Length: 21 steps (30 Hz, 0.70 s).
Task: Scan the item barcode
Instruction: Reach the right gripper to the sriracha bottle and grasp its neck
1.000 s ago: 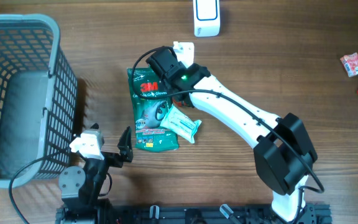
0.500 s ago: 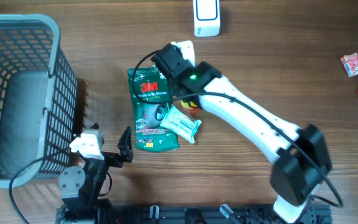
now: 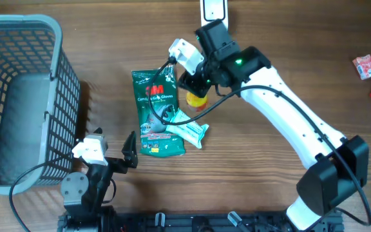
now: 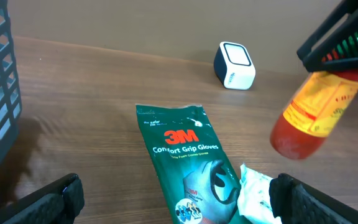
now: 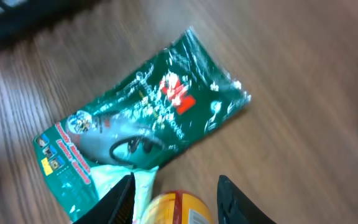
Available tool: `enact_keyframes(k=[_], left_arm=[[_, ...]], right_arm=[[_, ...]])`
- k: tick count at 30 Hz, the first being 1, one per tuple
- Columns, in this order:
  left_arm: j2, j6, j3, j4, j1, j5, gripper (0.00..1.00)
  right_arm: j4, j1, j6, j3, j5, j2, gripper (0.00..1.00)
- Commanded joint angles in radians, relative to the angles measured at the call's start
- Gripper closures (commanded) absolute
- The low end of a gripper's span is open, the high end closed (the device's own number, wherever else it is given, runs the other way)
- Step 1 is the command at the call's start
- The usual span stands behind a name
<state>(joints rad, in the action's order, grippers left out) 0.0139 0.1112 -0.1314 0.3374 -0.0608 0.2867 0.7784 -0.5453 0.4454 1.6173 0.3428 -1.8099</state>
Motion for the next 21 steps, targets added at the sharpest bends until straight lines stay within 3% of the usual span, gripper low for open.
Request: enact_keyframes(k=[1, 11, 15, 16, 17, 18, 20, 21], left_arm=[[-0.007, 0.006, 0.003, -0.003, 0.005, 0.012, 0.0], [-0.007, 0.006, 0.003, -0.002, 0.005, 0.012, 0.0], [-0.007, 0.006, 0.003, -0.002, 0.005, 0.012, 0.0], [-0.007, 0.006, 0.003, -0.003, 0.005, 0.012, 0.0], [-0.007, 0.006, 0.003, -0.002, 0.005, 0.012, 0.0], [-0.007, 0.006, 0.003, -0.003, 0.005, 0.012, 0.0], [-0.007, 0.006, 0.003, -0.002, 0.005, 0.012, 0.0], [-0.007, 0.006, 0.003, -0.003, 0.005, 0.012, 0.0]], right_arm=[[-0.064, 0.036, 0.166, -0.002, 0.172, -0.038, 0.72], [-0.108, 0.052, 0.339, -0.002, 0.25, -0.179, 0.69], [-0.12, 0.052, 0.338, -0.002, 0.233, -0.21, 0.57], [-0.119, 0.052, 0.336, -0.002, 0.224, -0.21, 0.48], [-0.119, 0.052, 0.309, 0.002, 0.199, -0.205, 0.28], [-0.117, 0.052, 0.271, 0.012, 0.172, -0.2, 0.15], [-0.099, 0.052, 0.199, 0.041, 0.132, -0.186, 0.0], [-0.081, 0.052, 0.153, 0.066, 0.113, -0.165, 0.0]])
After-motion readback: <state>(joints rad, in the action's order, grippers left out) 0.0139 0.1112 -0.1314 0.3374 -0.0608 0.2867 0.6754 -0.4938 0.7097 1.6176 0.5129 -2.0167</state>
